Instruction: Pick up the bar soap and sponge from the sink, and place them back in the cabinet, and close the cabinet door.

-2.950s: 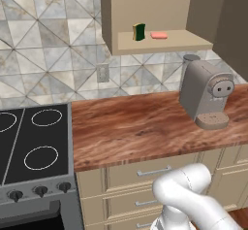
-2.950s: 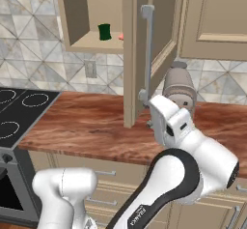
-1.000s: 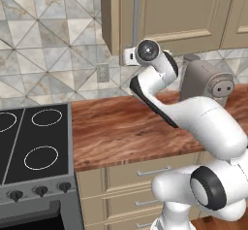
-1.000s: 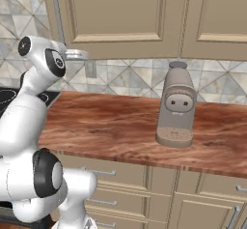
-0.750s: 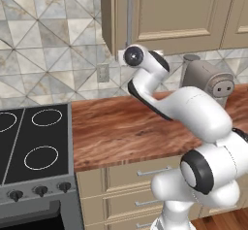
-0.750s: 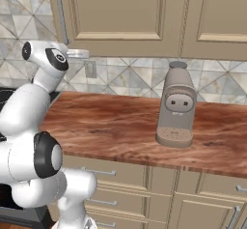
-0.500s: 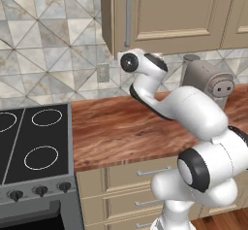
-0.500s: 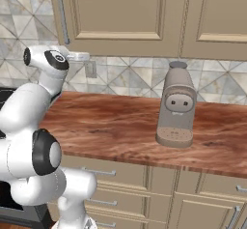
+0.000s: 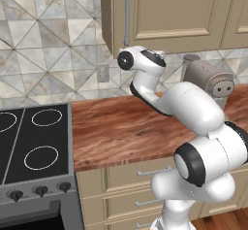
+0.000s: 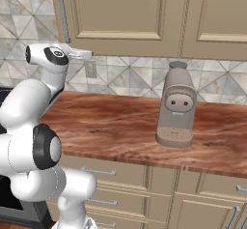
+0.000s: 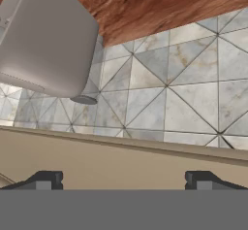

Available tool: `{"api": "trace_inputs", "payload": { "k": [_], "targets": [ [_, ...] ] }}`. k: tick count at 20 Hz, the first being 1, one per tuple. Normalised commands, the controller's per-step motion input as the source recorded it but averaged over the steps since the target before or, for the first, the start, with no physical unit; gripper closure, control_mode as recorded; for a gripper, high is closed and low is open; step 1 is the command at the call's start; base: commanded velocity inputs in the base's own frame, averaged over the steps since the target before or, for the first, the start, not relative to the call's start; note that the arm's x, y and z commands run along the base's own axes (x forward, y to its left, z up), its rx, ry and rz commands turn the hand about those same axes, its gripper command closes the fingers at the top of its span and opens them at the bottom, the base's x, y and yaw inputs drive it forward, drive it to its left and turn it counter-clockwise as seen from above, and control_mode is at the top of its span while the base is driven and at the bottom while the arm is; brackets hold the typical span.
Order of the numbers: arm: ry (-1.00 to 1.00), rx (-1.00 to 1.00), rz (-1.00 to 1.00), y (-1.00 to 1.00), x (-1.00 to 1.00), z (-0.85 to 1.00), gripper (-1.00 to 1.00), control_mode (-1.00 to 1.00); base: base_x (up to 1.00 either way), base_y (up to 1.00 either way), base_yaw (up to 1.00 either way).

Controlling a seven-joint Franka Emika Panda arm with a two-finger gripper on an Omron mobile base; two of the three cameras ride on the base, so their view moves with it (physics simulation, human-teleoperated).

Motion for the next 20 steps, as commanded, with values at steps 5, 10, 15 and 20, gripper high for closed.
{"api": "trace_inputs", "payload": {
  "k": [5, 10, 15, 20],
  "targets": [
    [0.04, 0.0, -0.13, 0.0, 0.51, 0.19, -1.0, -1.0, 0.0, 0.0, 0.0],
    [-0.01, 0.0, -0.05, -0.03, 0.08, 0.0, -1.0, -1.0, 0.0, 0.0, 0.0],
    [0.0, 0.0, -0.02, -0.06, -0.4, 0.0, -1.0, -1.0, 0.0, 0.0, 0.0],
    [-0.03, 0.01, -0.01, 0.0, -1.0, 0.0, -1.0, -1.0, 0.0, 0.0, 0.0]
  ]
}}
